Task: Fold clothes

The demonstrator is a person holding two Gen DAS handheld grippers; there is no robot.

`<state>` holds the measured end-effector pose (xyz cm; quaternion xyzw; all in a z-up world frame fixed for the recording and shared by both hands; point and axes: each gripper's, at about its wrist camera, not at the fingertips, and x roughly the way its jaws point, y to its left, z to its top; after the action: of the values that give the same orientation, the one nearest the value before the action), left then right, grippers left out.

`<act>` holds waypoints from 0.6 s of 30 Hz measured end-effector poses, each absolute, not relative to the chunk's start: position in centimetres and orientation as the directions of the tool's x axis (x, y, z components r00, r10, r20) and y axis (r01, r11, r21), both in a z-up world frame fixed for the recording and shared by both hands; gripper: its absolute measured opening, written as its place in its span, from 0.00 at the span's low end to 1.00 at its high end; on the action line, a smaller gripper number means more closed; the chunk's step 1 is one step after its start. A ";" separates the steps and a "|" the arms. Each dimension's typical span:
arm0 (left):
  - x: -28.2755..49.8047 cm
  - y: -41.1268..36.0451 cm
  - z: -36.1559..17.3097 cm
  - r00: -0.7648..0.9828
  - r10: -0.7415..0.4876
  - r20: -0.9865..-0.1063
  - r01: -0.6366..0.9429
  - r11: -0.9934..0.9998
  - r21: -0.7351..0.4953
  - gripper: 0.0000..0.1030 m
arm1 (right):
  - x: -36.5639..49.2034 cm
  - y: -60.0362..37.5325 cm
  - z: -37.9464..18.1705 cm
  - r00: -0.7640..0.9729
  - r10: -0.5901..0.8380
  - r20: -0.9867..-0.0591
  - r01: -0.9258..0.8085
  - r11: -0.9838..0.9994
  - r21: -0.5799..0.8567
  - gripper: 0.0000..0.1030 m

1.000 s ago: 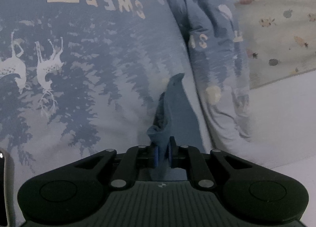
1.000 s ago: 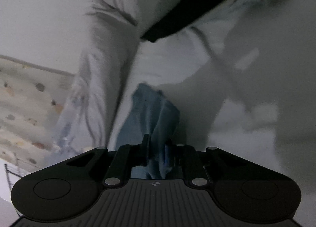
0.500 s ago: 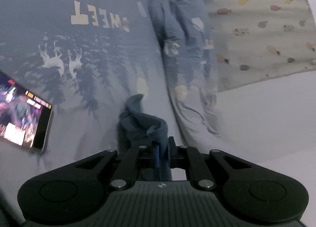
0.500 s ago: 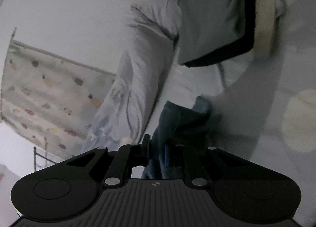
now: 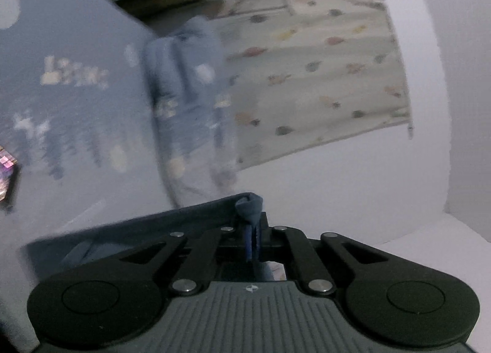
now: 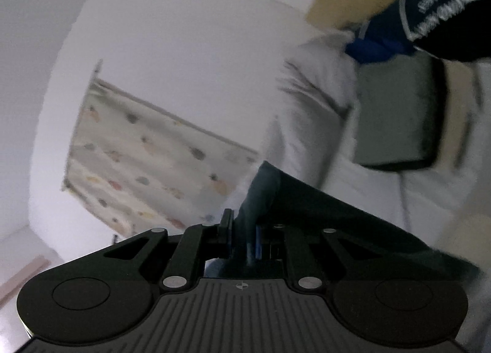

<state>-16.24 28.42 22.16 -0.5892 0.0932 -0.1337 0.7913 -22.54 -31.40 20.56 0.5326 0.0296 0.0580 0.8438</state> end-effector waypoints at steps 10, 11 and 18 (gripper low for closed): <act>-3.2 26.5 14.6 0.948 -0.234 -0.215 -0.126 0.342 -0.931 0.06 | -6.9 -33.1 14.5 0.968 0.189 -0.167 0.063 0.458 0.886 0.15; -1.3 26.2 13.3 0.943 -0.210 -0.259 -0.166 0.377 -0.911 0.06 | -4.8 -33.1 13.1 0.962 0.189 -0.199 0.091 0.464 0.881 0.15; 9.1 23.9 7.6 0.889 -0.141 -0.437 -0.313 0.508 -0.802 0.06 | 7.9 -31.8 6.3 0.893 0.186 -0.411 0.255 0.544 0.799 0.15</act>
<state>9.06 23.90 7.63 -0.4933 0.2305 0.0513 0.8372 7.92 -31.80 6.28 0.4771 0.2309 -0.0204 0.8477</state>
